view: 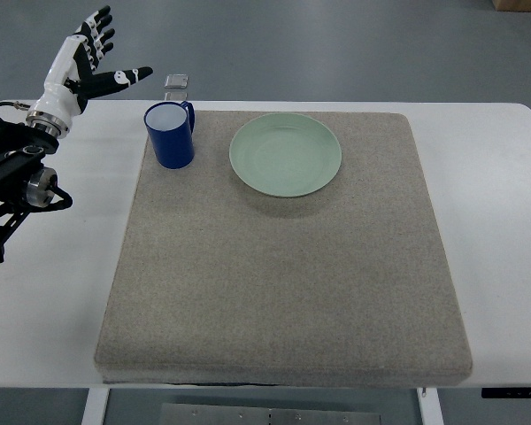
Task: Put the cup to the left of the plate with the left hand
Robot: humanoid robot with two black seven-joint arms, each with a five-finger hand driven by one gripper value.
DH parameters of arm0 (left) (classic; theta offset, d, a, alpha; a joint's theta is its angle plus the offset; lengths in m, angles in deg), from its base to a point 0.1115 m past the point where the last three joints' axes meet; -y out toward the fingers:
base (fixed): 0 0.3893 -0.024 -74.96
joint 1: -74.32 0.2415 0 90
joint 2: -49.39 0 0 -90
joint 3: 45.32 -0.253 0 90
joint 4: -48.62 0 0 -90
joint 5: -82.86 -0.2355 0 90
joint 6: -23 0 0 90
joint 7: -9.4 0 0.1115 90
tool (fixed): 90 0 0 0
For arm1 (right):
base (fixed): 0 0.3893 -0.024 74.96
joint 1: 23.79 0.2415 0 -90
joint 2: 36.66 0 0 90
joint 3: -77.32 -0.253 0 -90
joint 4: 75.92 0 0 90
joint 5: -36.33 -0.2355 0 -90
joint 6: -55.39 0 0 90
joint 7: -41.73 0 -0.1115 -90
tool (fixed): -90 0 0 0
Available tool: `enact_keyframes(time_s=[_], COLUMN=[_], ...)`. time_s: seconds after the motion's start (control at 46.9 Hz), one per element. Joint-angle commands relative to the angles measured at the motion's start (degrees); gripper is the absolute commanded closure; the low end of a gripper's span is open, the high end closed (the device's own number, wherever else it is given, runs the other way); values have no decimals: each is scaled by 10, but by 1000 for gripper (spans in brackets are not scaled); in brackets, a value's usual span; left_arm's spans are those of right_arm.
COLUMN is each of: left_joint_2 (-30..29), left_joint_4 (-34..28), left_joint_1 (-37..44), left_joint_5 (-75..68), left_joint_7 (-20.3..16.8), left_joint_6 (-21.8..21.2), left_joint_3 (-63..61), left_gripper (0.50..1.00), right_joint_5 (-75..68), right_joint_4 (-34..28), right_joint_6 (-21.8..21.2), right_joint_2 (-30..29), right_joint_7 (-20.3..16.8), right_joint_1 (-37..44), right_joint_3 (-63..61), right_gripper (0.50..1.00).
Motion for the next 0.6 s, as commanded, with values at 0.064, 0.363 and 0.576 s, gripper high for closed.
enact_keyframes(time_s=[0.064,0.363,0.576], left_joint_2=[-1,1,7], left_joint_4=[-4,-10,-13], left_joint_1=[-29,-64,-60], left_joint_5=[139,351,394], left_joint_7=[17,108,123], left_joint_6=[21,17,85], left_joint_3=[13,15,18], left_gripper=[506,504,501], right_joint_5=[0,0,0], right_joint_4=[0,0,0], right_joint_6=[0,0,0], right_joint_2=[0,0,0], right_joint_7=[0,0,0], right_joint_1=[0,0,0], right_joint_3=[0,0,0], right_gripper=[566,566,566])
